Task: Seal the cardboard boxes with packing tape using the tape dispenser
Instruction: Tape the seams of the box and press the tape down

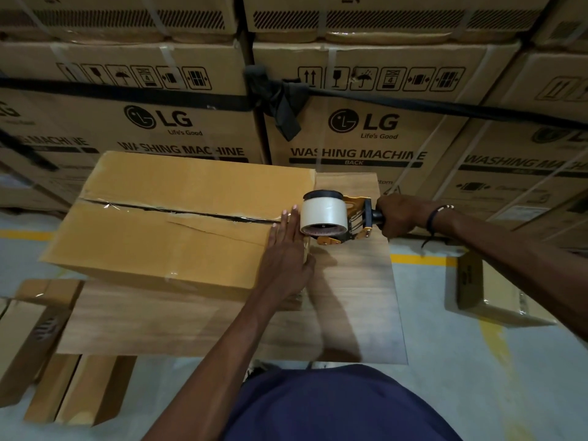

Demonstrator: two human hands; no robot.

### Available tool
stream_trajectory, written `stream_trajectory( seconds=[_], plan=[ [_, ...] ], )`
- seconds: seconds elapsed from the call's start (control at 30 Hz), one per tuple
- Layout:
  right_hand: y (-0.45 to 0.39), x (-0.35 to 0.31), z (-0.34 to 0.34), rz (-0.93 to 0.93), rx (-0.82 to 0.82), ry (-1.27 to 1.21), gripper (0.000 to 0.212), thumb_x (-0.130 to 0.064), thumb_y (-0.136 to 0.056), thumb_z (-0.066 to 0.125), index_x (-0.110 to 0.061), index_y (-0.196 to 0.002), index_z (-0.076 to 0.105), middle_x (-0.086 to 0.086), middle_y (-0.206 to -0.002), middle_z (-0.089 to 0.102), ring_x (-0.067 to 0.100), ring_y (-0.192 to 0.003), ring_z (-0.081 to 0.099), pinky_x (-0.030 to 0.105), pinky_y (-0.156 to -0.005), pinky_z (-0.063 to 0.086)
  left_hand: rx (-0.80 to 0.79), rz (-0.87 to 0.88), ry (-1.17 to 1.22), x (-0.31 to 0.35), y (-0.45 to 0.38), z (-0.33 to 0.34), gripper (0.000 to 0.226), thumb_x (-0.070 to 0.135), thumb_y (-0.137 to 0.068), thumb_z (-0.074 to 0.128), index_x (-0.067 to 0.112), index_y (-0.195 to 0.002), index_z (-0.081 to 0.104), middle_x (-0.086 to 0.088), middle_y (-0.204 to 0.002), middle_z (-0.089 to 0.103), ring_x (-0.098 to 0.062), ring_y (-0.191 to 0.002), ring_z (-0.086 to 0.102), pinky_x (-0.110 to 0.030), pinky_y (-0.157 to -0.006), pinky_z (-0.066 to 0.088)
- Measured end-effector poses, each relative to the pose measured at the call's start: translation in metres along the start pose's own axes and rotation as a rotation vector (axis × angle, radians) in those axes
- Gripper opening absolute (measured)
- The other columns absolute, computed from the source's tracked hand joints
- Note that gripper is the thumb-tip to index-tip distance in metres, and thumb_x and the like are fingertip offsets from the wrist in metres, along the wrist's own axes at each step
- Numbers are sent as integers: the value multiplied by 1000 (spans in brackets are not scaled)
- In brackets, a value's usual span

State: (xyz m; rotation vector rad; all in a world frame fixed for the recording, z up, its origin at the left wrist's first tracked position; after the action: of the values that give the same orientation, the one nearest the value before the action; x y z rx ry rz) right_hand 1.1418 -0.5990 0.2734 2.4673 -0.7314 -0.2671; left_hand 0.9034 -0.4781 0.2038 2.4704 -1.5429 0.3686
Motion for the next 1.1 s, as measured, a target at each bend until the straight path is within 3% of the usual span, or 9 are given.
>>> stream_trajectory(
  seconds=[0.2,0.43,0.57,0.73,0.9,1.1],
  plan=[
    [1,1,19,29,57,-73,18,-20,-82,71,-17,-88,55,8,-91,64,30,-87,65,35,-74,55,-15,3,-10,1,0,-1,95,32,-93,54,10,-164,-7,-5,-170,-21,-24,-157,-20,-45,-129,-1],
    [-5,9,44,112,70,-193,20,-21,-84,71,-14,-95,56,9,-94,59,29,-86,59,33,-74,49,-21,-10,-2,4,0,-3,96,31,-93,52,9,-163,-10,-5,-170,-22,-24,-157,-20,-45,-129,-1],
    [-9,40,64,225,127,-258,31,-18,-80,76,-3,-106,66,17,-104,69,36,-96,67,36,-73,51,0,2,-11,3,7,-1,95,32,-93,51,12,-163,-10,-4,-171,-20,-22,-157,-20,-44,-129,-1],
    [-19,52,113,320,150,-465,16,-13,-80,73,-4,-84,59,10,-73,57,38,-82,64,32,-64,39,26,12,-17,5,10,1,94,32,-92,50,12,-164,-9,-4,-171,-17,-21,-157,-19,-45,-129,2],
    [-38,20,157,428,292,-483,30,-22,-78,75,-6,-103,69,20,-99,71,41,-94,69,40,-72,52,15,22,-37,4,8,2,93,36,-91,45,12,-164,-8,-5,-172,-16,-22,-157,-19,-46,-129,5],
    [-53,-7,223,483,350,-533,24,-19,-96,65,-3,-110,53,23,-107,67,44,-103,65,48,-81,51,10,8,-51,5,7,4,95,35,-90,47,12,-164,-8,-4,-171,-17,-21,-157,-20,-46,-129,5]
  ],
)
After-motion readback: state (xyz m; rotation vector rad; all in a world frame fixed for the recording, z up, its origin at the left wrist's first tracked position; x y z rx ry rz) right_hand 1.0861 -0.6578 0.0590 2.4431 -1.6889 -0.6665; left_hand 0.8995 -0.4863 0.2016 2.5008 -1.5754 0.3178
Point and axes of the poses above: each hand's wrist, its own y-axis away from the middle knuckle, its own z-axis out of the palm, x = y × z, the point moved 3 cm from there along -y, towards the middle knuckle
